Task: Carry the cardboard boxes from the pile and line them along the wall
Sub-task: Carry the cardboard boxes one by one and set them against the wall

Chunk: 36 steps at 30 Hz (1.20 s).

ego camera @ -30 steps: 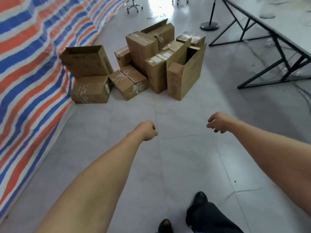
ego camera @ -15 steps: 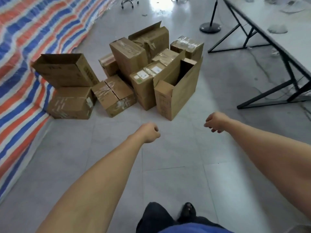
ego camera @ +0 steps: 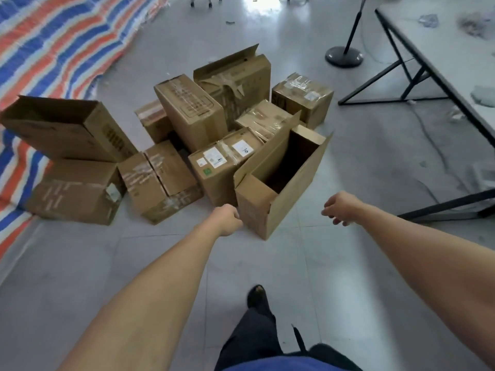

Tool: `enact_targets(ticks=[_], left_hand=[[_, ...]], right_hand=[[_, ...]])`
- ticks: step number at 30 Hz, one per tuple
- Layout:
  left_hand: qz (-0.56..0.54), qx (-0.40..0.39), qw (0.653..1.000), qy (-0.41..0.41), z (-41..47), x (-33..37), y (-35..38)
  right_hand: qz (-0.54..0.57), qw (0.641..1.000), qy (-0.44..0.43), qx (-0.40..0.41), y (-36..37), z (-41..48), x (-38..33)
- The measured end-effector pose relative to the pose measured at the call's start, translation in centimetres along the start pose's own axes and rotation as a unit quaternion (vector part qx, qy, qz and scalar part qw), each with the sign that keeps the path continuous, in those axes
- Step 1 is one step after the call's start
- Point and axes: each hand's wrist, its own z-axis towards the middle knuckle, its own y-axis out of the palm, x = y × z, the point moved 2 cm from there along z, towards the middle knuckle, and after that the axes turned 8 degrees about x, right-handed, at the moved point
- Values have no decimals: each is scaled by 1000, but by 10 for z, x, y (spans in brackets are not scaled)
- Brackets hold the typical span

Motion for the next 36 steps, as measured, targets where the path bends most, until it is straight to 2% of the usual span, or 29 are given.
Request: enact_targets(ticks=[5,14,20,28,31,33,36], left_hand=[[9,0,1000,1,101,53,-49],[48,-3,998,-40,275,99,-73],[62,-14,994,-93,386,120,-60],[113,4,986,-122,511,115,-25],[137,-17,984,-117,553,103,1],[149,-4,982,-111,574,96,15],[170,-1,981,-96,592,87,32]], right_hand=[[38,999,7,-2,-48,95,-40],[48,996,49,-59,-63,276,-48],[108,985,116,-69,-48,383,-44],[148,963,210,-81,4,463,-42],[194,942,272,-12,27,490,-39],[241,906,345,37,42,502,-33],[284,860,423,38,64,514,-24]])
